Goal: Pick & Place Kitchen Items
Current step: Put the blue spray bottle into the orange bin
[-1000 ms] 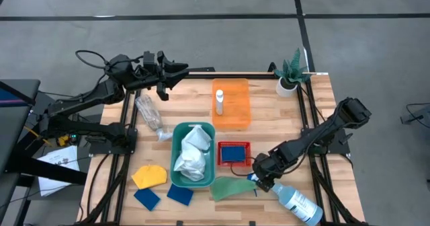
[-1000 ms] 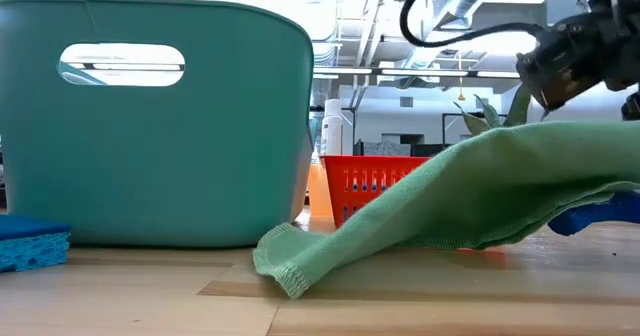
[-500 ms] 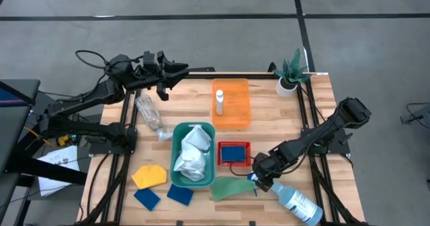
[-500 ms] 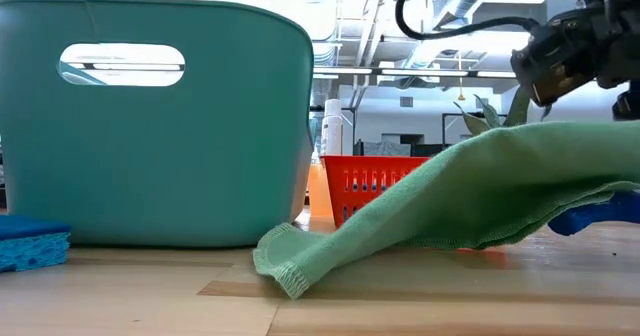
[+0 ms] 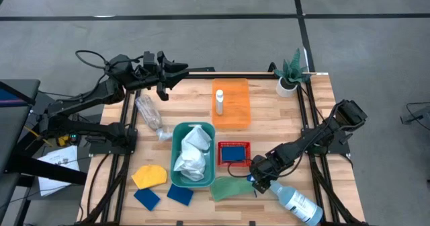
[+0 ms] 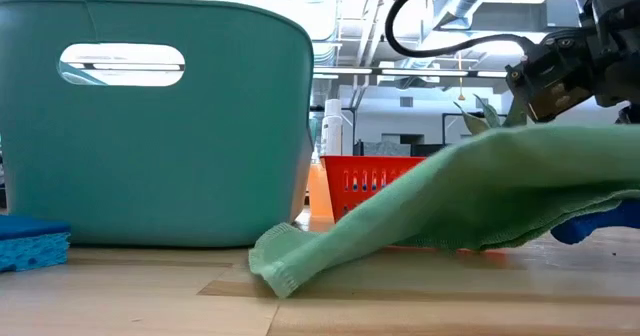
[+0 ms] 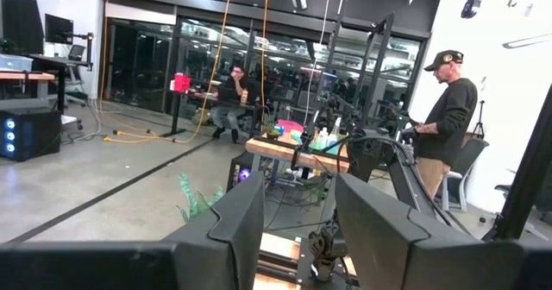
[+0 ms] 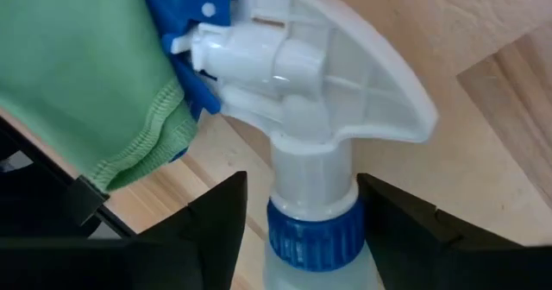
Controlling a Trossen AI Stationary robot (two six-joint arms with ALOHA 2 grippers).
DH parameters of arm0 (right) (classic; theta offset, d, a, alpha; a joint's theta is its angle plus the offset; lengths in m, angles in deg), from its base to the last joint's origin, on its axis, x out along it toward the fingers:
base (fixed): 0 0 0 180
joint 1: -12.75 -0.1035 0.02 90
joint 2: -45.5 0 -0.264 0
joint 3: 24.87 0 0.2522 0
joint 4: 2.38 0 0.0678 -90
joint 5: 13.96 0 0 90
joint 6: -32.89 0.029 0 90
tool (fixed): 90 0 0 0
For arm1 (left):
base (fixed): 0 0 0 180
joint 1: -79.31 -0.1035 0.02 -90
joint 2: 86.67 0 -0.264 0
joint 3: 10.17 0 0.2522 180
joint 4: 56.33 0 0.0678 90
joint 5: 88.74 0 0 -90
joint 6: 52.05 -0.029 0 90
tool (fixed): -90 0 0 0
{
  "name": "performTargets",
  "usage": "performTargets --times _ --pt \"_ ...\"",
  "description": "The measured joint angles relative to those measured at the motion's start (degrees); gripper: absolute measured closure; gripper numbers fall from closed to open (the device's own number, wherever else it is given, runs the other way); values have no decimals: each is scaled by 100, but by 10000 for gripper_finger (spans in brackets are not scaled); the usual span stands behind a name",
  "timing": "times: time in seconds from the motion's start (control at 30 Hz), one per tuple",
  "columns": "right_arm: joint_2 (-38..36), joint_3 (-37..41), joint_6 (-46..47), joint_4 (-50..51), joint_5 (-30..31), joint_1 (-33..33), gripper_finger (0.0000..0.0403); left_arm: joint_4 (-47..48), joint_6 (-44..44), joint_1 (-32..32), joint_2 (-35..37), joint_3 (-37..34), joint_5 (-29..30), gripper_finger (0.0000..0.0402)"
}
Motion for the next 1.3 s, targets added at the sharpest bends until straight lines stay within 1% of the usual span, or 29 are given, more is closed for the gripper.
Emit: performTargets --times 0.1,0.27,0.3,0.57,0.7,1.07,1.2,1.3 --pt "0 0 19 0 -2 0 220 1 -2 0 0 0 0 262" --pt "0 0 21 44 -2 0 270 1 -4 0 0 0 -2 262" --pt "0 0 15 65 -2 0 274 1 -4 0 0 0 -2 262" --pt "-79 0 39 287 -3 -7 274 1 -7 0 0 0 -2 262" --pt "-316 4 20 432 7 -7 274 1 -7 0 0 0 -1 262" --pt "-1308 4 214 641 588 -7 274 -1 3 0 0 0 0 262" --pt "-1515 4 240 682 739 -17 274 -1 4 2 0 0 0 262" --pt "-1634 2 315 683 961 -82 274 -1 7 0 0 0 0 262"
